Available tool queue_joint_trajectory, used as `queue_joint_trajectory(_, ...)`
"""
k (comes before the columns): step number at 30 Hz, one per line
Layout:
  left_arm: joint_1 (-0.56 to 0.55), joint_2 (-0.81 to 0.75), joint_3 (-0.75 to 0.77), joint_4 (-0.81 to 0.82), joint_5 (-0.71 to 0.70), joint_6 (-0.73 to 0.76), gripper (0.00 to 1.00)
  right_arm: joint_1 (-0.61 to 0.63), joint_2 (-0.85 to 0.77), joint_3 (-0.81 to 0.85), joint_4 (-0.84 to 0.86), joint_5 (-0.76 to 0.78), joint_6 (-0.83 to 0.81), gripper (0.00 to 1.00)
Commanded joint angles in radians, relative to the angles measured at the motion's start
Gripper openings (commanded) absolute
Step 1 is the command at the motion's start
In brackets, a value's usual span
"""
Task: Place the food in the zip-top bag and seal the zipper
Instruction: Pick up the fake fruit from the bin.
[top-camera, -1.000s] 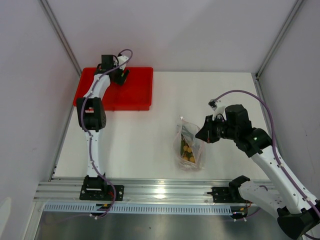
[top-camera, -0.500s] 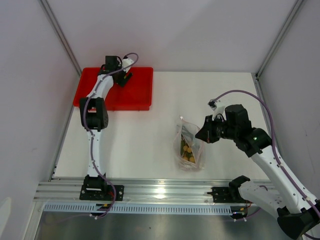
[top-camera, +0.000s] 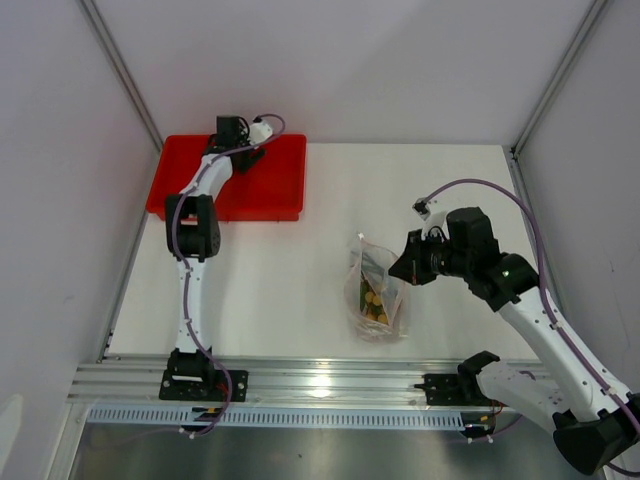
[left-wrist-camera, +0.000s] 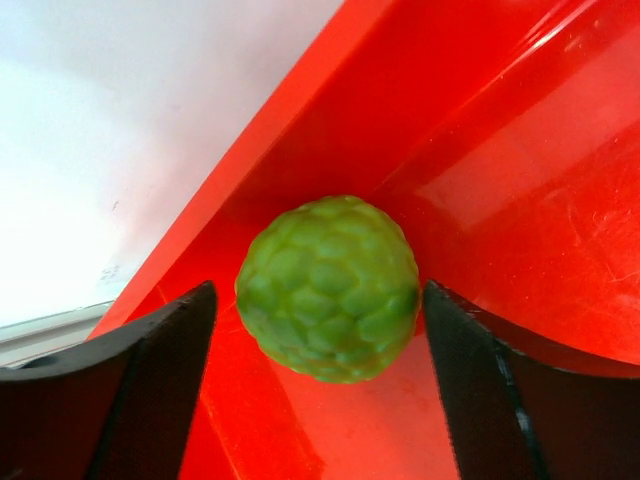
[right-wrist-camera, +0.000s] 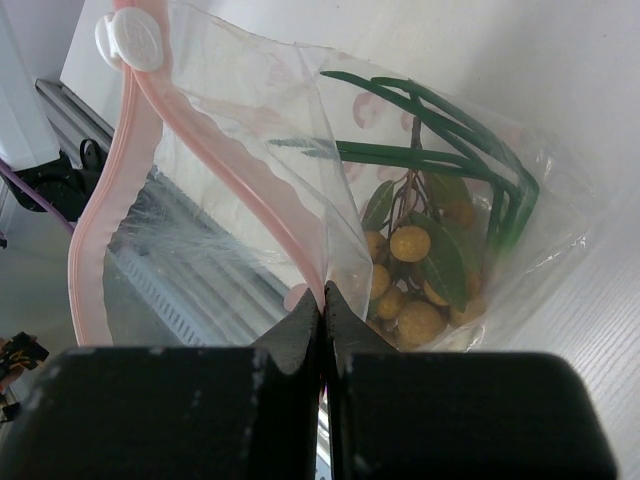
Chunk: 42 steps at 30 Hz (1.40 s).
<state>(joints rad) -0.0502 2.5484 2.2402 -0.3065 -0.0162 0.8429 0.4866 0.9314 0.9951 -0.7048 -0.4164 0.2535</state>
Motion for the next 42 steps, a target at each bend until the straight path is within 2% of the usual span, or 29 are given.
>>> queue_joint_trajectory(1, 0.003, -0.002, 0.015, 0.006, 0.009, 0.033, 0.87, -0.002, 0.0, -0.004, 0.036, -0.01, -0.022, 0.0)
queue_joint_trajectory(6, 0.018, -0.005, 0.032, -0.04, 0.053, 0.015, 0.88, 0.001, 0.007, -0.001, 0.034, -0.005, -0.031, 0.0)
queue_joint_trajectory(9, 0.024, -0.007, 0.038, -0.063, 0.071, 0.015, 0.83, 0.006, 0.01, 0.005, 0.033, 0.001, -0.036, 0.0)
queue_joint_trajectory(10, 0.029, -0.008, 0.038, -0.069, 0.076, 0.013, 0.78, 0.006, 0.004, 0.007, 0.034, 0.005, -0.036, 0.0)
queue_joint_trajectory(24, 0.041, -0.01, 0.048, -0.103, 0.09, 0.002, 0.42, 0.01, -0.013, 0.004, 0.034, 0.031, -0.042, 0.0)
queue_joint_trajectory(27, 0.038, -0.01, 0.048, -0.109, 0.084, -0.004, 0.2, 0.017, -0.009, 0.002, 0.041, 0.028, -0.04, 0.0)
queue_joint_trajectory(28, 0.036, -0.013, 0.041, -0.094, 0.079, -0.008, 0.01, 0.017, -0.009, 0.004, 0.044, 0.028, -0.039, 0.0)
queue_joint_trajectory(34, 0.027, -0.04, -0.013, -0.066, 0.059, -0.014, 0.01, 0.015, -0.012, 0.007, 0.044, 0.025, -0.036, 0.0)
queue_joint_trajectory(39, 0.013, -0.118, -0.155, 0.05, 0.038, -0.045, 0.0, 0.006, -0.025, 0.004, 0.047, 0.022, -0.028, 0.0)
queue_joint_trajectory(42, 0.012, -0.155, -0.151, 0.047, 0.053, -0.1, 0.0, -0.005, -0.026, 0.002, 0.056, 0.016, -0.019, 0.0)
